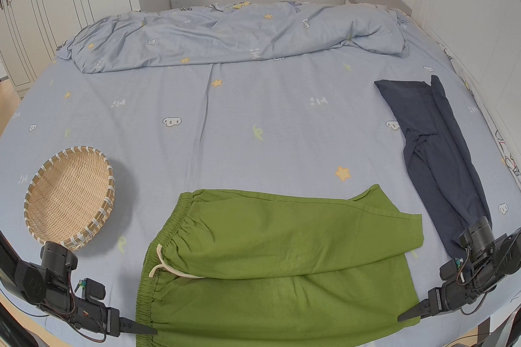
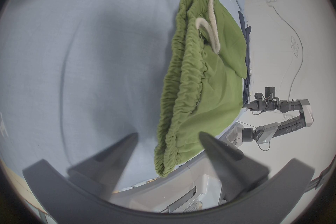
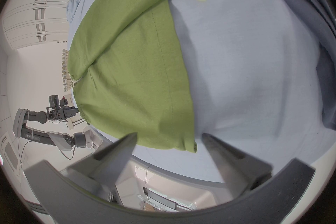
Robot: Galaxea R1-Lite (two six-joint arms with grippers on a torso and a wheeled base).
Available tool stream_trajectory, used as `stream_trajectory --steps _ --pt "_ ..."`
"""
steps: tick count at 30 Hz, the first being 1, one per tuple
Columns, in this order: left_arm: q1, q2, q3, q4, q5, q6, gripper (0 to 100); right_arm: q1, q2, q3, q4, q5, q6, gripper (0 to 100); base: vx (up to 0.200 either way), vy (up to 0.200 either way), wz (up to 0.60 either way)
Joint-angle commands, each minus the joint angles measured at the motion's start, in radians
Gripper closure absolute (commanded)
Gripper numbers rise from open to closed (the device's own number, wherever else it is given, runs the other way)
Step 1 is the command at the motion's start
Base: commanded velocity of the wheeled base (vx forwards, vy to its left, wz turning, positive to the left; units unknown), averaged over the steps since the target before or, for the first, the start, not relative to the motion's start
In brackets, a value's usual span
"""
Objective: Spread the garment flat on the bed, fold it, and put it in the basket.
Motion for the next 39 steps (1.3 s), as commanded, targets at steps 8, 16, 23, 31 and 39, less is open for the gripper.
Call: stream_trajectory --steps 8,16,23,31,39 --pt "0.105 -0.102 -0.08 -0.004 -0.013 -0.007 0 -0.056 -0.179 -0.029 0.001 -0.008 0.003 0 0.0 0.0 0.0" --pt "0.012 -0.147 -0.363 0.004 0.038 -0.286 0 -0.119 -0.219 -0.239 0.005 -0.009 -0.009 0 0.0 0.0 0.0" --pt "-0.035 -0.045 -0.613 0.01 0.045 -0.372 0 -0.13 -0.11 -0.432 -0.001 -0.011 -0.01 0 0.0 0.0 0.0" --pt "-0.149 0.174 -0.89 0.016 0.047 -0.409 0 -0.125 0.028 -0.569 -0.002 -0.011 -0.018 0 0.0 0.0 0.0" --pt "-0.192 0.332 -0.991 0.016 0.048 -0.418 0 -0.133 0.049 -0.55 -0.002 -0.011 -0.044 0 0.0 0.0 0.0"
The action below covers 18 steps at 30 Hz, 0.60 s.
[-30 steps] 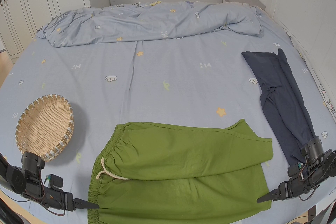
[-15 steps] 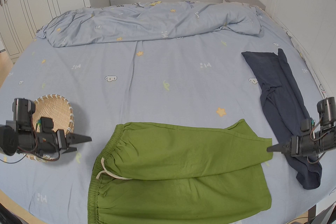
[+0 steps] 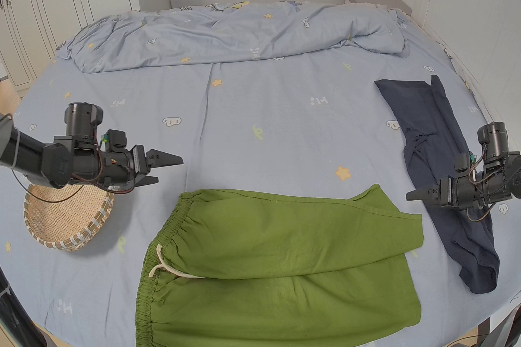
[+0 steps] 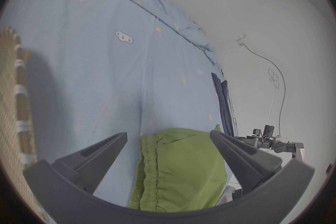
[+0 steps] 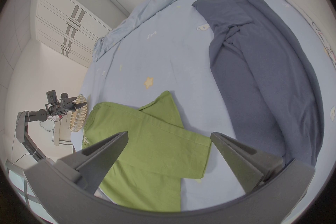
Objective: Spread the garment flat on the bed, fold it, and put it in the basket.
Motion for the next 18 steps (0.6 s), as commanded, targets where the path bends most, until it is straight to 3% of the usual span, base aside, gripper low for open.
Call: stream_trajectory --steps 1,17,18 --pt "-0.04 0.16 -0.061 -0.001 0.002 -0.005 0 -0.005 0.051 -0.008 -0.001 0.0 -0.007 0 0.0 0.0 0.0" --pt "-0.08 0.193 -0.042 -0.001 0.002 -0.003 0 -0.005 0.051 -0.008 -0.001 0.0 -0.004 0 0.0 0.0 0.0" --pt "-0.081 0.19 -0.03 -0.001 0.002 -0.002 100 -0.005 0.054 -0.009 -0.003 0.0 -0.002 0 0.0 0.0 0.0"
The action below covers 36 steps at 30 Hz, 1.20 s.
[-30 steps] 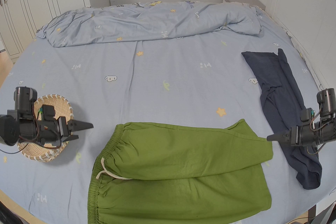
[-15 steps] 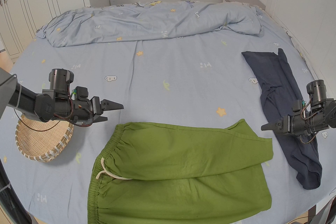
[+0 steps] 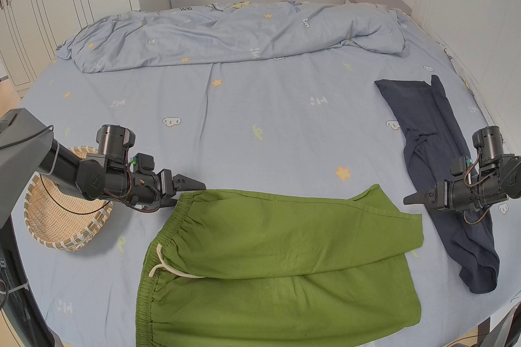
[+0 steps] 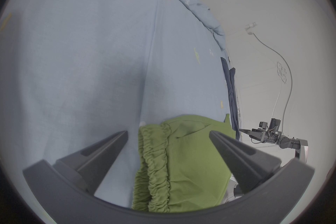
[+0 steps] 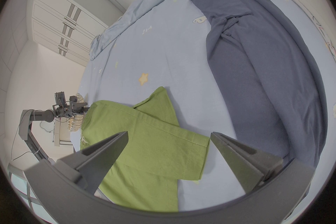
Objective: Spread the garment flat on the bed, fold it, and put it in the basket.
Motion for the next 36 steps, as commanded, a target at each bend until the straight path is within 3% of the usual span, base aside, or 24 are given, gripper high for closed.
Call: stream_trajectory --steps 1,30,36 --pt "-0.008 0.002 0.018 0.003 0.0 0.001 100 0.0 0.006 -0.001 -0.001 0.001 0.003 0 0.0 0.0 0.0" --pt "0.047 -0.156 0.094 0.003 0.0 0.017 100 -0.054 0.11 -0.001 -0.055 0.004 0.008 0 0.0 0.0 0.0" --pt "0.01 -0.132 0.114 0.002 0.001 0.04 100 -0.054 0.13 -0.003 -0.057 0.005 0.008 0 0.0 0.0 0.0"
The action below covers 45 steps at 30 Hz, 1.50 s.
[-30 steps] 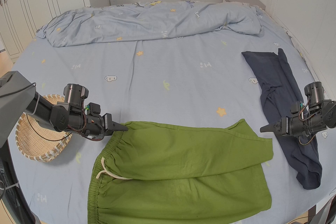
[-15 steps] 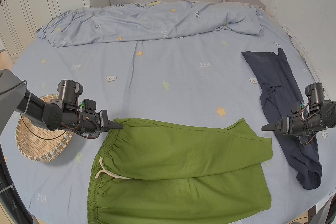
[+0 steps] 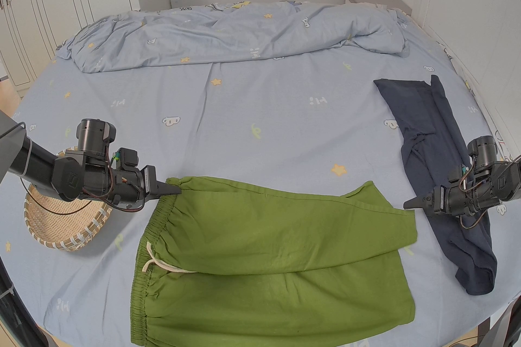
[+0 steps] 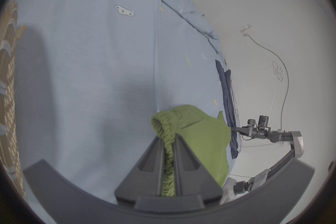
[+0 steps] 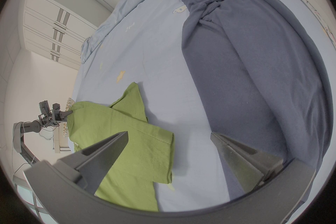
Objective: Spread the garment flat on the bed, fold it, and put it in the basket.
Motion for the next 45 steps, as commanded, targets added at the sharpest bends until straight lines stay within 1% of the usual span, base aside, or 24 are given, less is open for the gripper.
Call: stream_trajectory --steps 1,5,10,12,15,16,17,22,26,27,30,45 --pt "-0.026 0.02 0.009 0.002 -0.001 0.022 100 0.0 0.021 -0.001 0.0 0.001 0.001 0 0.0 0.0 0.0" --pt "-0.026 0.022 0.015 0.001 -0.001 0.029 100 0.0 0.025 0.001 -0.008 0.002 0.001 0 0.0 0.0 0.0" --pt "-0.026 0.019 0.015 0.002 -0.001 0.029 100 0.003 0.051 0.002 -0.057 0.018 0.004 0 0.0 0.0 0.0" --pt "-0.023 0.017 0.013 0.001 -0.001 0.029 100 0.001 0.064 0.001 -0.06 0.061 0.004 0 0.0 0.0 0.0" --pt "-0.019 0.016 0.012 0.001 -0.001 0.029 100 0.0 0.067 0.002 -0.063 0.095 0.004 0 0.0 0.0 0.0" --pt "-0.019 0.016 0.012 0.001 -0.001 0.029 100 0.0 0.067 0.002 -0.063 0.095 0.004 0 0.0 0.0 0.0" --pt "-0.017 0.016 0.012 0.001 -0.001 0.029 100 0.001 0.068 0.002 -0.063 0.113 0.003 0 0.0 0.0 0.0" --pt "-0.017 0.016 0.012 0.001 -0.001 0.029 100 0.003 0.068 0.005 -0.063 0.127 0.003 0 0.0 0.0 0.0" --pt "-0.017 0.017 0.012 0.001 -0.001 0.029 100 0.004 0.067 0.042 -0.132 0.127 0.004 0 0.0 0.0 0.0" --pt "-0.017 0.016 0.012 0.001 -0.001 0.029 100 0.006 0.067 0.048 -0.147 0.127 0.004 100 0.0 0.0 0.0" --pt "-0.017 0.016 0.012 0.001 -0.001 0.029 100 0.01 0.07 0.056 -0.17 0.125 0.004 100 0.0 0.0 0.0" --pt "-0.014 0.011 0.013 0.001 0.001 0.03 100 0.001 0.062 0.059 -0.174 0.124 0.003 100 0.0 0.0 0.0"
